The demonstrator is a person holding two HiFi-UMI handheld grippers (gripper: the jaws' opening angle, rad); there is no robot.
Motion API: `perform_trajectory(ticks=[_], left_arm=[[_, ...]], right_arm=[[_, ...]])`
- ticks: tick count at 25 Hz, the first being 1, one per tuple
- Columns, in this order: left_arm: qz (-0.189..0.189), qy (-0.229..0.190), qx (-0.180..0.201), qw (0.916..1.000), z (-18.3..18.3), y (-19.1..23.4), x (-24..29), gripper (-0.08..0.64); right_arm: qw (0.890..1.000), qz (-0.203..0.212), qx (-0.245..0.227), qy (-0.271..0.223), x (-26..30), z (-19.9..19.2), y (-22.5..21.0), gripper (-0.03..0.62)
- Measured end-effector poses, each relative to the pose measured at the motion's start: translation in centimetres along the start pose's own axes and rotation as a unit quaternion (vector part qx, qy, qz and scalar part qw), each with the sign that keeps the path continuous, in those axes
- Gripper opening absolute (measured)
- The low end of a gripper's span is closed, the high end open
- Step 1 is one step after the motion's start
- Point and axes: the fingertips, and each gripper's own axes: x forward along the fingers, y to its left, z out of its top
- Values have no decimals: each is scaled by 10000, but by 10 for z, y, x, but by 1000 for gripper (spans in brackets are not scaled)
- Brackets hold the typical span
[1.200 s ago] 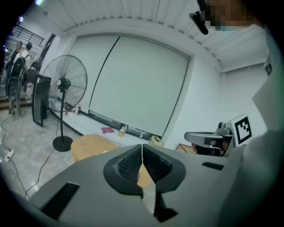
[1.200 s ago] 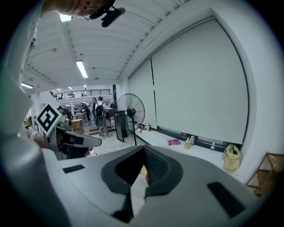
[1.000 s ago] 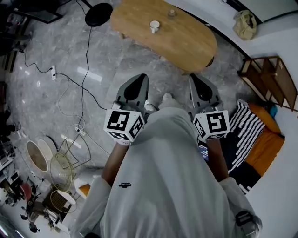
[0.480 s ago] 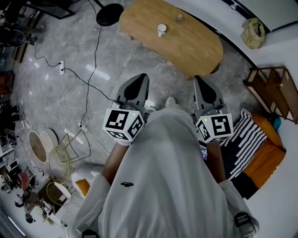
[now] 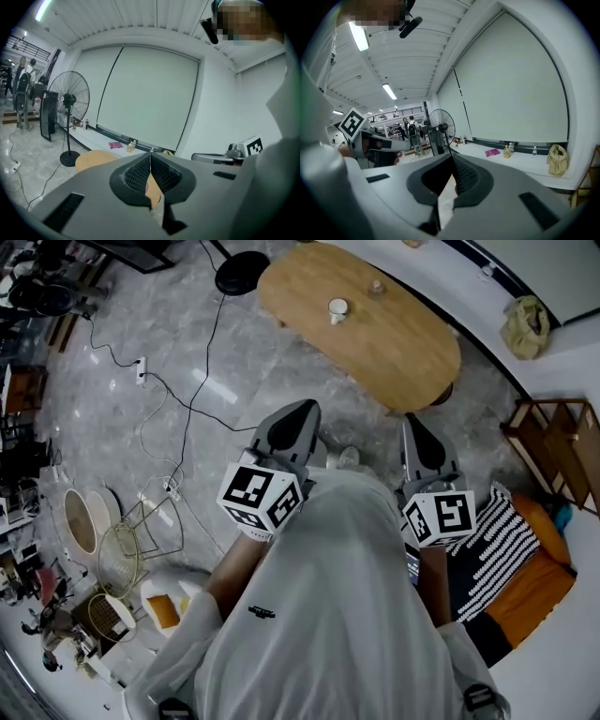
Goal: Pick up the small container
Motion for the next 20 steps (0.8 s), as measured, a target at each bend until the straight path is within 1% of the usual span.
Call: perform_trajectory(ticks=[3,9,12,20], left_arm=[[29,-50,-14,10000,9,2,5,21],[-73,60,-60,9999,10,8,16,21],[-139,71,-100,9998,15,21,26,21],[-347,154,-219,9990,36,59,73,21]], right_arm=[[10000,-62,-57,18,2,2,-6,8],[9996,-226,169,-7,6,1,-12,8],[9994,-274,221,39,19,2,-11,8],[9980,-562,246,148,76,17,-30,8]])
